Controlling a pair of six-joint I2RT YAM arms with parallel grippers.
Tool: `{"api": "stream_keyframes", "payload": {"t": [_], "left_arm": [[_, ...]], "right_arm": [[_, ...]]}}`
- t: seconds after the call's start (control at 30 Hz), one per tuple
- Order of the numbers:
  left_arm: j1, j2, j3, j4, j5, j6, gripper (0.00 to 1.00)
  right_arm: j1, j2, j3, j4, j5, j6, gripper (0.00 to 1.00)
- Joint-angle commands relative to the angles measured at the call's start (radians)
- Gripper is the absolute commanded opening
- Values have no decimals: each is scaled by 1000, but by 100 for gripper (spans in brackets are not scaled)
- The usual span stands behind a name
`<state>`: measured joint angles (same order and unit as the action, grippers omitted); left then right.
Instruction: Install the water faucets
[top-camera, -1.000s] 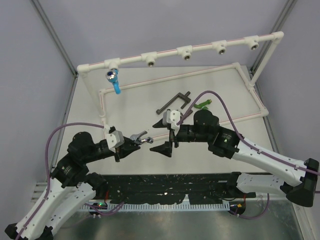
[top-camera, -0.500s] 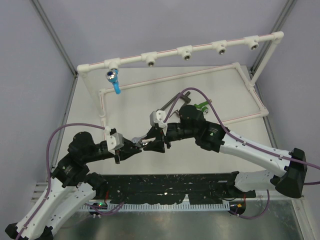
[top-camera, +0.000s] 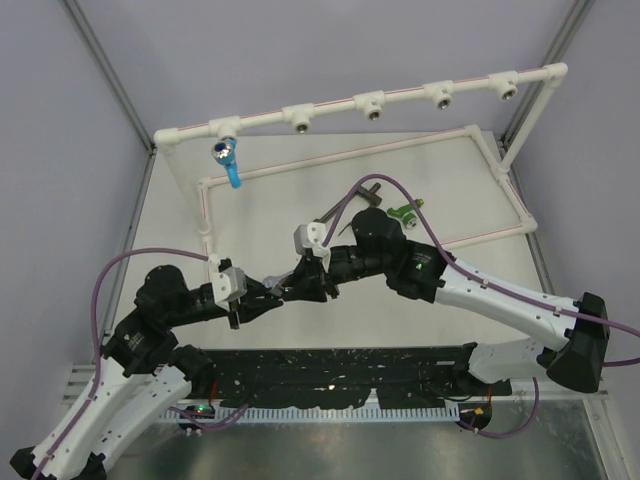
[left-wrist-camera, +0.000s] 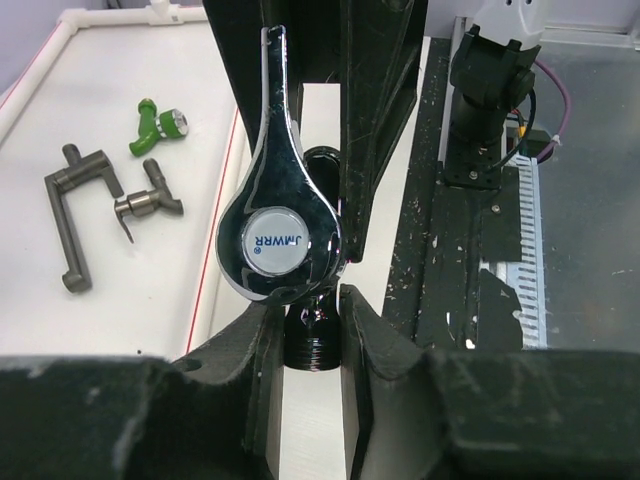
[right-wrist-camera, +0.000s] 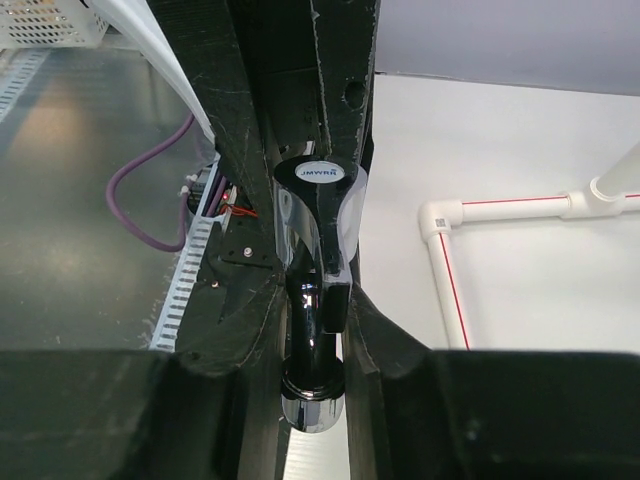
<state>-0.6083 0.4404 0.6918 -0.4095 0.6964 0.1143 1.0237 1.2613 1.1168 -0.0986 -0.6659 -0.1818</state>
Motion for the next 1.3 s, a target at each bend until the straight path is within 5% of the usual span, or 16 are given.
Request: {"api": "stream_keyframes", "payload": {"t": [0.0,0.2,0.67,0.83,0.97,1.07,1.27], "left_arm": [[-1,-12,11,60,-18,5,29],[1,-3,15,49,-32,10,39],[1,20,15,58,6,-1,36],[1,24,18,52,8,2,28],[-1,24,18,49,8,4,0],[1,15,17,52,9,4,0],[1,1,9,67,2,-2,0]], "right_arm": [[-1,-54,15,30,31,-2,5],[-4,-80,-6,48,26,4,5],[-4,-77,-45,135,8,42,5],[-4,-89,-54,160,25,47,5],[-5,-102,-60,168,34,48,5],[-5,-96,-60,160,20,51,5],[-4,-60,-49,149,-18,65,45]]}}
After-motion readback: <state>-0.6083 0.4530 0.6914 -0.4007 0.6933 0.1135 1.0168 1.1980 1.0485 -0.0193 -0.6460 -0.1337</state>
